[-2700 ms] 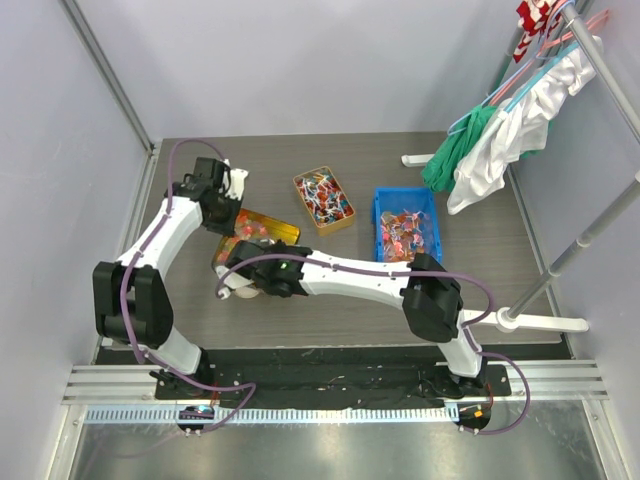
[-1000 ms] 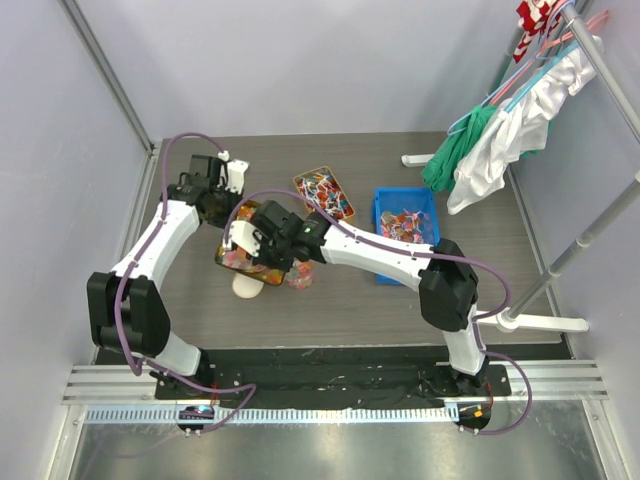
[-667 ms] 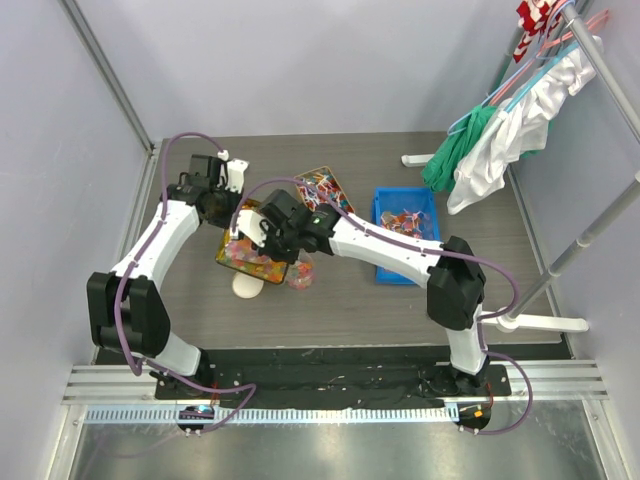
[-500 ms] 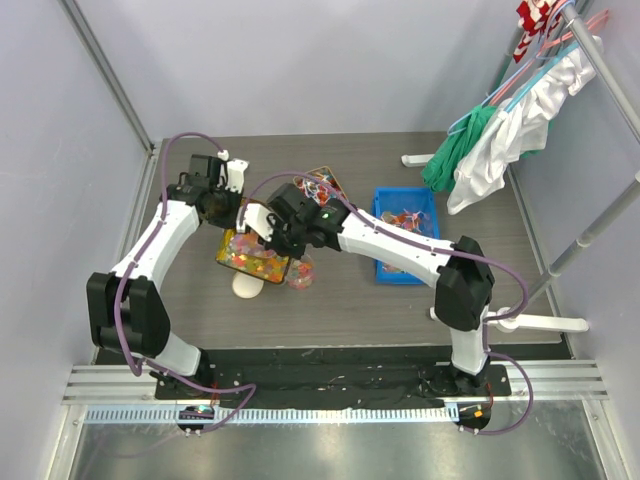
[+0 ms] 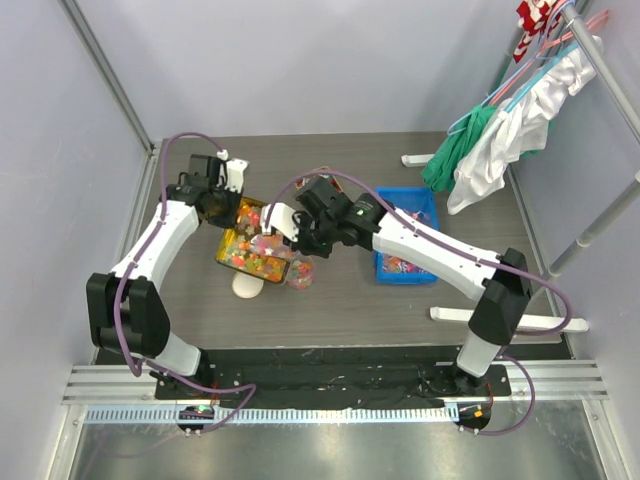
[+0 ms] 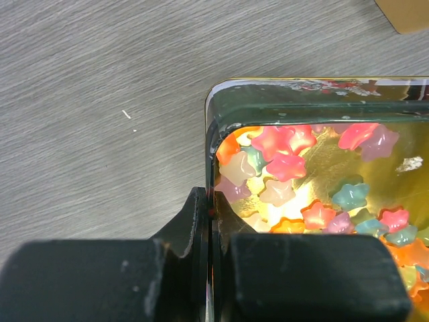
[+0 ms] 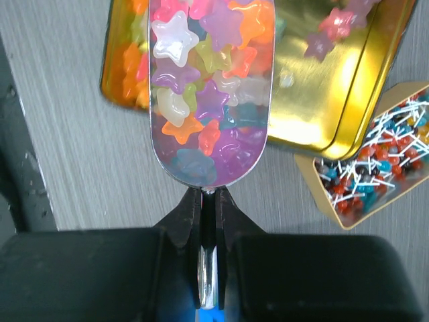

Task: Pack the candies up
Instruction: Scoop the fake candies from the storage box, then place the fake candies in the packing bottle.

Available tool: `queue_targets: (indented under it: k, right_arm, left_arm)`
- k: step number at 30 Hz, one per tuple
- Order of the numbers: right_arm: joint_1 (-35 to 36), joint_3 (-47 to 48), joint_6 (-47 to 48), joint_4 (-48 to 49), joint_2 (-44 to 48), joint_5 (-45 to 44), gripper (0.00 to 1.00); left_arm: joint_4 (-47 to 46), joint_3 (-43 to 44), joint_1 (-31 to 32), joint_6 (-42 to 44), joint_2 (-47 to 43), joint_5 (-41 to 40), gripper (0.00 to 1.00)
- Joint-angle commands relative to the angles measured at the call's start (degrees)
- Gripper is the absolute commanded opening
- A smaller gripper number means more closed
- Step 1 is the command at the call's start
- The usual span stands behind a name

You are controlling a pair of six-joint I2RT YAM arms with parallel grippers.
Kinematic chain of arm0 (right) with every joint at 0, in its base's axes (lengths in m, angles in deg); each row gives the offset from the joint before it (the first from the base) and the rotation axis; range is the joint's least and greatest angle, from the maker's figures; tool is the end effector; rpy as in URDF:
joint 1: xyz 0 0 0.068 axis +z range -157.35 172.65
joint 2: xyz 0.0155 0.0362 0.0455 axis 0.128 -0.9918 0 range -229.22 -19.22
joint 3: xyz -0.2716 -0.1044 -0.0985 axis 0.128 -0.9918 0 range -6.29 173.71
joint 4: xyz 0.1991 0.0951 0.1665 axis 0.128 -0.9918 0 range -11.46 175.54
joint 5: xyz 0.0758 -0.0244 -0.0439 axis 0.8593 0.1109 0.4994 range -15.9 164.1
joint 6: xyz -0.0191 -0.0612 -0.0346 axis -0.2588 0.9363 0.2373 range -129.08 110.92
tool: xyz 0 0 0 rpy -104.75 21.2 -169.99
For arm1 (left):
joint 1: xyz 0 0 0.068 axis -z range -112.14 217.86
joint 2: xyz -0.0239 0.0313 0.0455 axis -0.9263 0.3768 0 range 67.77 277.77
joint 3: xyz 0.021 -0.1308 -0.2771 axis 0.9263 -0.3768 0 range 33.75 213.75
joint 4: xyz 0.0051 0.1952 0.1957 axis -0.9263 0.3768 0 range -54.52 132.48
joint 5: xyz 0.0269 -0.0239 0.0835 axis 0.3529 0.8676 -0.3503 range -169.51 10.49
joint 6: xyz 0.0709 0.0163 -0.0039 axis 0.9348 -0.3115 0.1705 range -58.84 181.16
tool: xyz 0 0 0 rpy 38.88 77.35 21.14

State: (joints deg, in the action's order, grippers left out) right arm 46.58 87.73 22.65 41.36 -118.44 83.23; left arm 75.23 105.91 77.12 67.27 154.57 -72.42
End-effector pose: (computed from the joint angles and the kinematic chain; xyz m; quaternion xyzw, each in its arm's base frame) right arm 0.2397 0.3456 0.3435 -0.6558 0.6668 0.1398 0.3250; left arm 0.3432 -0.0634 0.2954 0.1458 0.9392 -0.0672 0.3034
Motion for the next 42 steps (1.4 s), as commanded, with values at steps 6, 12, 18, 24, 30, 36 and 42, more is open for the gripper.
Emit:
queue_targets:
  k: [6,12,18,24,30,36,42]
  right_arm:
    - [-0.2,-6.7,5.2,-4.9,10.1,-2.0,0.01]
    - [-0.8,-10.3,7.0,-7.1,13.2,-3.3,0.01]
    - [-2.1,-11.2,8.9,-9.6,12.7,-4.1,0.01]
    - [-4.1,-10.4,10.8,-11.6,9.2,-5.6,0.01]
    - [-4.4,-7.9,12.5,-13.6,5.2,-8.7,0.01]
    - [-4.4,-4.7,13.0,-15.8,1.8,-11.7,0.01]
    - [-4.2,-1.0,13.4,-19.4,-1.1,-14.0,0.01]
  left_arm:
    - [-1.7,3.0,-2.2,-2.0,-3.3,1.7,0.00]
    - [-1.0,4.2,-4.9,-2.0,-3.4,1.9,0.00]
    - [0.3,5.8,-8.1,0.0,-3.1,1.9,0.00]
    - [0.3,4.7,-12.2,1.3,-3.4,2.6,0.00]
    - [-2.1,1.3,-12.7,0.7,-5.6,2.8,0.00]
    - [-4.6,-2.0,-12.8,-0.7,-7.3,3.3,0.00]
    - [-5.9,-4.0,-12.8,-0.9,-7.8,3.3,0.00]
